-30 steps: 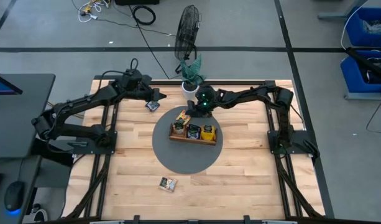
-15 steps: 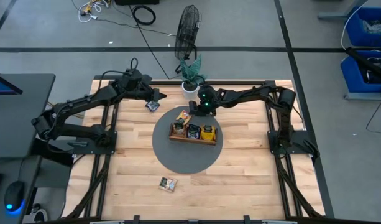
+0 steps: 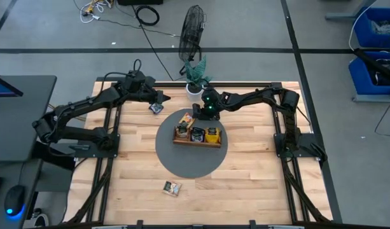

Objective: Pick & Place Tea
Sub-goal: Put the yellow tea bag into the right section of the wooden organizer

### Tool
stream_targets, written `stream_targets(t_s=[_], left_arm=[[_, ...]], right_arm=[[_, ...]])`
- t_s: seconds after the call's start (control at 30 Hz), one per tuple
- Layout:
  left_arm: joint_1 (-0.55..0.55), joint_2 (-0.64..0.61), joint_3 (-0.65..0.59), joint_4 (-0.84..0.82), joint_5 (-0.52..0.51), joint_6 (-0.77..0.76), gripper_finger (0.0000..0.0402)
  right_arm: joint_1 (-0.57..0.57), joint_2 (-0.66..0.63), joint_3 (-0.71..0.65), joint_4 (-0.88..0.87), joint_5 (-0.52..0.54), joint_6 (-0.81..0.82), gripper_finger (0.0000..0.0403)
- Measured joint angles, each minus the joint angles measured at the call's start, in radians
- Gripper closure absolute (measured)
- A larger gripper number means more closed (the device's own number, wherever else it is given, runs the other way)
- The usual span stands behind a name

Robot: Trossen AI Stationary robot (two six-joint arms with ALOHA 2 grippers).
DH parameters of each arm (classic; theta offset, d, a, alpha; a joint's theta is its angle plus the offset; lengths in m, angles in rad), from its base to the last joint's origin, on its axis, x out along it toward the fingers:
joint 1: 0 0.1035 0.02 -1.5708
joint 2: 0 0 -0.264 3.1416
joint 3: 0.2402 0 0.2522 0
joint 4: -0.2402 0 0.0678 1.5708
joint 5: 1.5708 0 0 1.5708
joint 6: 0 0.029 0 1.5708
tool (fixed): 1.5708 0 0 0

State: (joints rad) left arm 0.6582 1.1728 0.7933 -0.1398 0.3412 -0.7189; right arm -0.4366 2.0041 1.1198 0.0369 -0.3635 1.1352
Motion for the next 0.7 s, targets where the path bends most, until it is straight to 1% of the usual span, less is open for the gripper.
stream_targets(t_s=[0.23,0.33,0.7], left_arm=[[0.000,0.000,0.000,0.000,0.000,0.000,0.0330],[0.000,0.000,0.000,0.000,0.000,0.001,0.0330],[0.000,0.000,0.000,0.000,0.000,0.009,0.0330]], right_arm=[[0.005,0.000,0.000,0.048,-0.019,0.035,0.0182],[0.005,0.000,0.000,0.037,-0.020,0.035,0.0182],[0.005,0.007,-0.001,0.055,0.014,0.035,0.0182]])
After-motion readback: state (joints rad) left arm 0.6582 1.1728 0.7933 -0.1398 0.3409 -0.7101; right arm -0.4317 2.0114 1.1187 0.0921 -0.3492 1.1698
